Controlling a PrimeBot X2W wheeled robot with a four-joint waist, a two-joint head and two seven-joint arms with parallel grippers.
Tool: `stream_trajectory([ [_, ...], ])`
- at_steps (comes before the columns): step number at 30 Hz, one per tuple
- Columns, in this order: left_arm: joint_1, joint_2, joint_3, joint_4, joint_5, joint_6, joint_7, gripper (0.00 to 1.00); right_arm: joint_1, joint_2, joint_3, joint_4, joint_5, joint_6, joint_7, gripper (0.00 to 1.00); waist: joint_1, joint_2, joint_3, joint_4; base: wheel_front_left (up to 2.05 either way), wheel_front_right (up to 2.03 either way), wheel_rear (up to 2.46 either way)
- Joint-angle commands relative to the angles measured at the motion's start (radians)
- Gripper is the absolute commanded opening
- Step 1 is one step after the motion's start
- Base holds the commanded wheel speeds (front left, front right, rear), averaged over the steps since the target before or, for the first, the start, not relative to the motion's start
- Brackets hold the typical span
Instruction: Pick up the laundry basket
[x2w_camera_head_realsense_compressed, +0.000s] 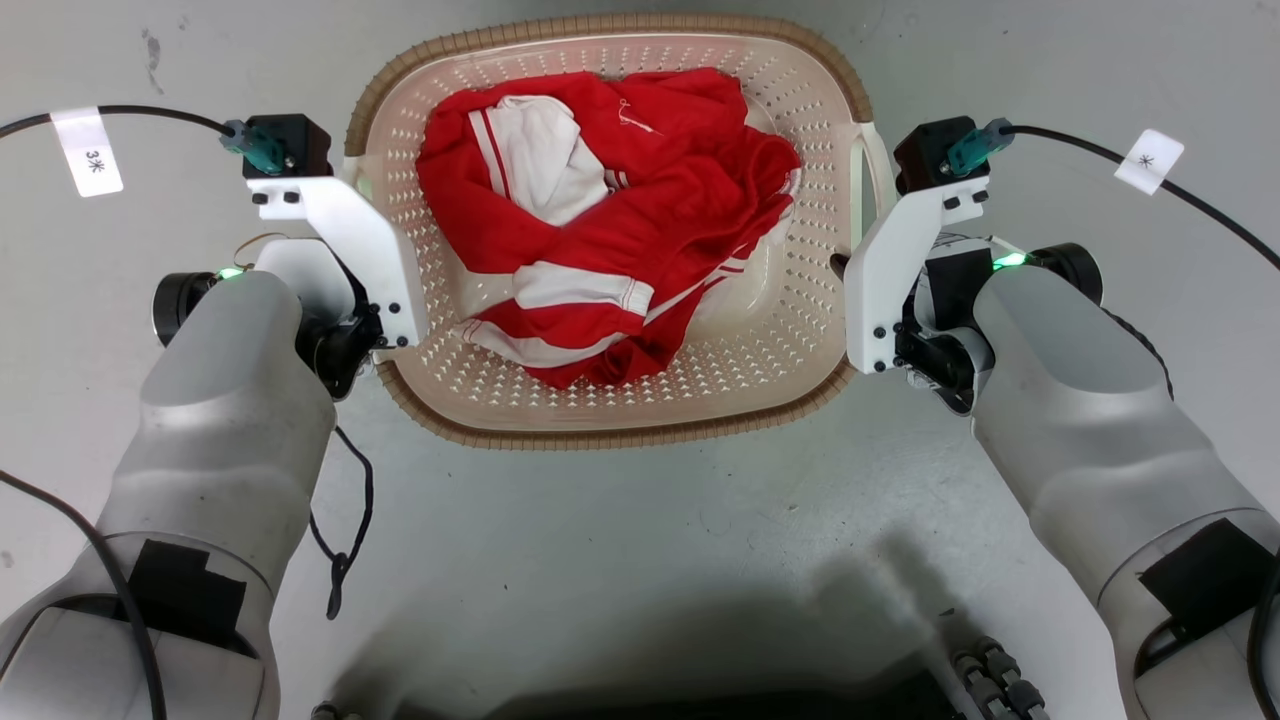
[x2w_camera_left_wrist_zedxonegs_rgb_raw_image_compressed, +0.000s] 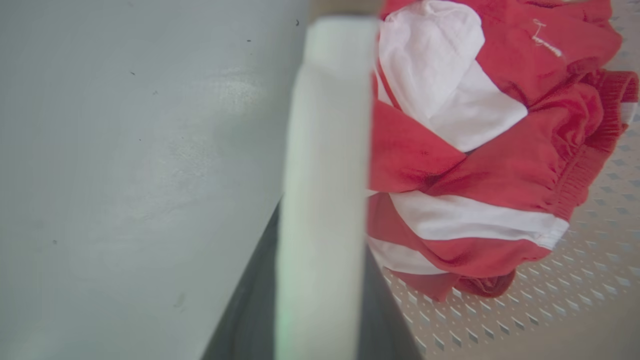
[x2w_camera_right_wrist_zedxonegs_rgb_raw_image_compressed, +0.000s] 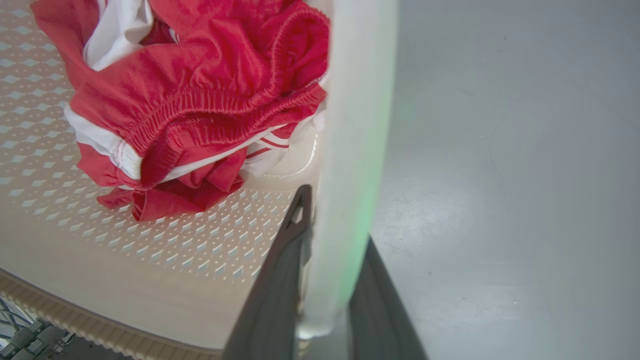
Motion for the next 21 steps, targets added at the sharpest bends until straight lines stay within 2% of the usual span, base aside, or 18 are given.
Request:
stream_trajectory([
  [1,-0.004,0.004,-0.008,-0.005,-0.006,0.000,0.006,0.00,-0.006,0.006,0.009,0.000,0.005,0.003,0.004,0.00,-0.0001,0.0000,-0.003,0.001,0.00,0.00,0.00],
  [10,0.022,-0.002,-0.053,-0.006,-0.067,0.000,0.108,0.00,0.015,0.007,0.059,-0.003,0.058,0.003,0.081,0.00,-0.0001,0.0000,-0.069,-0.002,0.00,0.00,0.00],
  [21,0.087,-0.046,-0.096,0.006,-0.147,-0.002,0.261,0.00,0.073,0.012,0.118,0.003,0.136,0.004,0.222,0.00,-0.0001,0.0000,-0.248,-0.001,0.00,0.00,0.00],
])
